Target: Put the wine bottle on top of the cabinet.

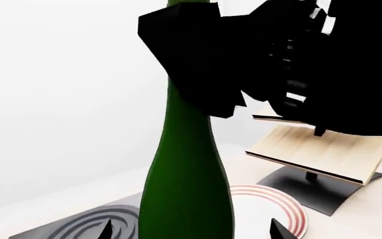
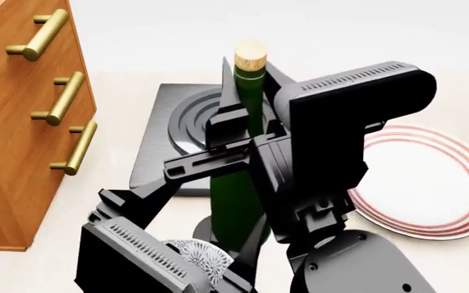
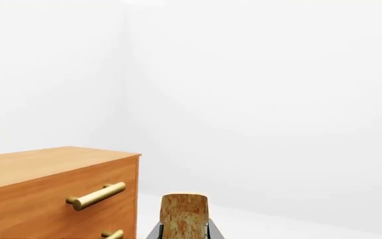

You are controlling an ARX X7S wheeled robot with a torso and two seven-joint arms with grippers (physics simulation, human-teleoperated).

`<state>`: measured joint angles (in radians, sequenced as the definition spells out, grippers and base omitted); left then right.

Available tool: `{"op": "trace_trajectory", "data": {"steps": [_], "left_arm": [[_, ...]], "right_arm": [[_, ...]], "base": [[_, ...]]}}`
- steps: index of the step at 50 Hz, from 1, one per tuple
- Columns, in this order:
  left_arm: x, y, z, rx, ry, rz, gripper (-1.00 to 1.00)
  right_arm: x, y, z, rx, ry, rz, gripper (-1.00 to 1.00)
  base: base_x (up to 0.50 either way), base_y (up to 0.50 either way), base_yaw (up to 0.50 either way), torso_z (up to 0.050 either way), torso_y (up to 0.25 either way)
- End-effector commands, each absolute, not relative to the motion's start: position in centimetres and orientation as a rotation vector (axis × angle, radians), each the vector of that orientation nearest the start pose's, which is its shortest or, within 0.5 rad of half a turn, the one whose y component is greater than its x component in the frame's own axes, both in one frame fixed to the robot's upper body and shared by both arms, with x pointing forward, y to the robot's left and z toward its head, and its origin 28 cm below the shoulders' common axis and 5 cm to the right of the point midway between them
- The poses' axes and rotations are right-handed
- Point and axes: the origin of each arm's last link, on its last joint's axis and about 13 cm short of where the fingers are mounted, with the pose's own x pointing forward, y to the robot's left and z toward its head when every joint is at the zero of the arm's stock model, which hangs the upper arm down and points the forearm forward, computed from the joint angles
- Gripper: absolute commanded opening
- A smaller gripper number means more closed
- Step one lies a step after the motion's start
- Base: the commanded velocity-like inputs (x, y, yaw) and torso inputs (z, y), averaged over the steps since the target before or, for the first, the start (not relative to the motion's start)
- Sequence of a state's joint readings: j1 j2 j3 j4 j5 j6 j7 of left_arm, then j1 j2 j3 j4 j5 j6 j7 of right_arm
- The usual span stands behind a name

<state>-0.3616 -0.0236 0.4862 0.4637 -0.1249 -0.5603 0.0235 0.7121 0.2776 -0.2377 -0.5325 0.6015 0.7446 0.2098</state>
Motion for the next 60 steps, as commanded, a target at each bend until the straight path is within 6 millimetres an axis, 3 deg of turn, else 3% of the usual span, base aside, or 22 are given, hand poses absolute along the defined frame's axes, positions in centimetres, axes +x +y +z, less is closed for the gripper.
{"op": "trace_trajectory", "data": {"steps": [1, 31, 32, 53, 54, 60], "left_arm": [[25.0, 10.1, 14.5, 0.038, -0.209, -0.585, 1.0], [26.3, 9.3, 13.5, 0.132, -0.181, -0.558, 1.0], [26.3, 9.3, 13.5, 0.124, -0.178, -0.551, -1.0], [26.2, 9.5, 13.4, 0.102, -0.185, -0.54, -1.0], [26.2, 9.5, 13.5, 0.102, -0.185, -0.539, -1.0], [26.2, 9.5, 13.3, 0.094, -0.185, -0.535, -1.0]], "right_arm": [[26.7, -7.6, 23.7, 0.014, -0.374, 0.367, -1.0], [26.4, -7.8, 23.9, 0.017, -0.382, 0.364, -1.0], [26.4, -7.8, 23.8, 0.018, -0.38, 0.363, -1.0], [26.4, -7.9, 23.1, 0.033, -0.36, 0.354, -1.0], [26.4, -7.9, 23.1, 0.039, -0.358, 0.361, 1.0], [26.2, -7.9, 22.9, 0.044, -0.354, 0.361, 1.0]], "base": [[0.0, 0.0, 0.0, 0.0, 0.0], [0.0, 0.0, 0.0, 0.001, 0.001], [0.0, 0.0, 0.0, 0.0, 0.0], [0.0, 0.0, 0.0, 0.0, 0.0], [0.0, 0.0, 0.0, 0.0, 0.0], [0.0, 0.0, 0.0, 0.0, 0.002]]}}
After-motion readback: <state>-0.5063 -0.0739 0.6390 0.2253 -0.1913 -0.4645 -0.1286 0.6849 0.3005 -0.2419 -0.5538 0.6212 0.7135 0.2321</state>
